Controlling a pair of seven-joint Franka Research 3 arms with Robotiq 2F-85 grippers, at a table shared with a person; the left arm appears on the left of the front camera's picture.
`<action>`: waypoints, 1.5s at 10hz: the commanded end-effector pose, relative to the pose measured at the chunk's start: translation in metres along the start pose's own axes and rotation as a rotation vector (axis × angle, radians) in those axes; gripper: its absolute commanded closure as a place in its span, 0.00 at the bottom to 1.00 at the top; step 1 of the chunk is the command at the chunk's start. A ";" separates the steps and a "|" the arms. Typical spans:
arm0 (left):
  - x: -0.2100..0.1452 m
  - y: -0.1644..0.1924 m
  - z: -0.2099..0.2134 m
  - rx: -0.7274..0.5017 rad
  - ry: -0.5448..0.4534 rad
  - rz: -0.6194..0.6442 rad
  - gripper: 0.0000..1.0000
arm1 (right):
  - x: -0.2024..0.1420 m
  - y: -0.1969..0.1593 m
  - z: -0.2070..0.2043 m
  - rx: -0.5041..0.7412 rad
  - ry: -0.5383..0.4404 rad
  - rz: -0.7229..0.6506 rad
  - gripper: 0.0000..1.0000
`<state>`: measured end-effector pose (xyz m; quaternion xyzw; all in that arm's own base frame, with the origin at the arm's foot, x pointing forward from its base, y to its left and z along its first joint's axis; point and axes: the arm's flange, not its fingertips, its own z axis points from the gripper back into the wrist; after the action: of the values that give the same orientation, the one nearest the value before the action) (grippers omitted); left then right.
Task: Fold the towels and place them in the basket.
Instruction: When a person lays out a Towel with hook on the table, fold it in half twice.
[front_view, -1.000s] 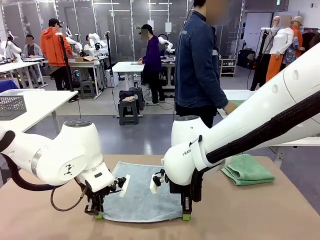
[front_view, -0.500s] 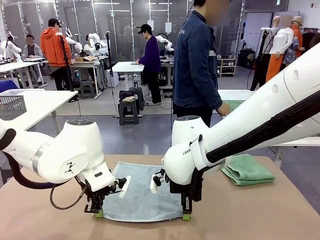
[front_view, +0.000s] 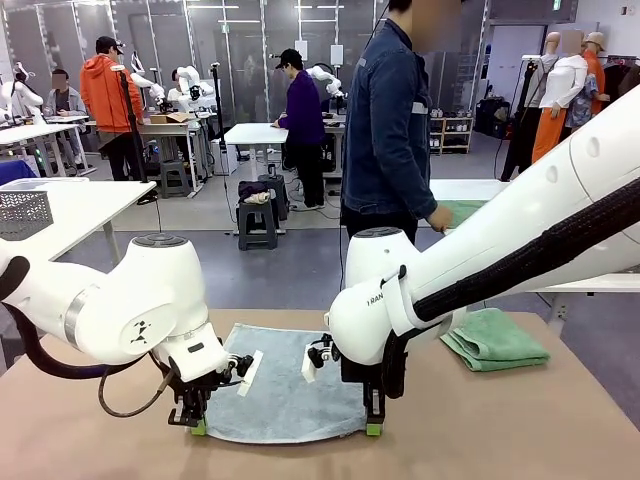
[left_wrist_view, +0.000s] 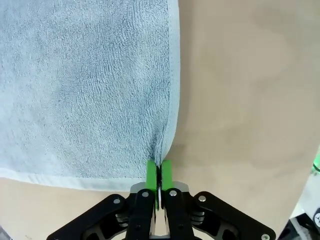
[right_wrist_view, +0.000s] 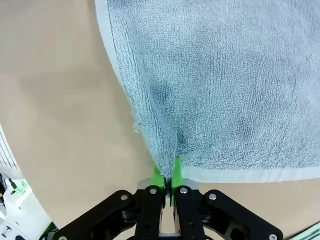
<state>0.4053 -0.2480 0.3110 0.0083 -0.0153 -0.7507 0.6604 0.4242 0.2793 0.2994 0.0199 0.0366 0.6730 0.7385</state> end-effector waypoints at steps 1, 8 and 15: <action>0.000 0.000 -0.001 0.004 0.012 0.003 1.00 | 0.001 0.003 -0.002 0.004 0.004 0.005 1.00; -0.015 0.037 0.072 0.153 -0.001 0.028 0.96 | -0.019 -0.047 0.065 -0.105 -0.014 0.049 0.94; -0.015 0.147 0.079 0.136 0.008 0.109 0.96 | -0.003 -0.147 0.066 -0.047 -0.023 -0.016 0.94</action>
<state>0.5419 -0.2440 0.3897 0.0472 -0.0831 -0.7167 0.6908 0.5648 0.2610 0.3494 0.0131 0.0007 0.6686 0.7435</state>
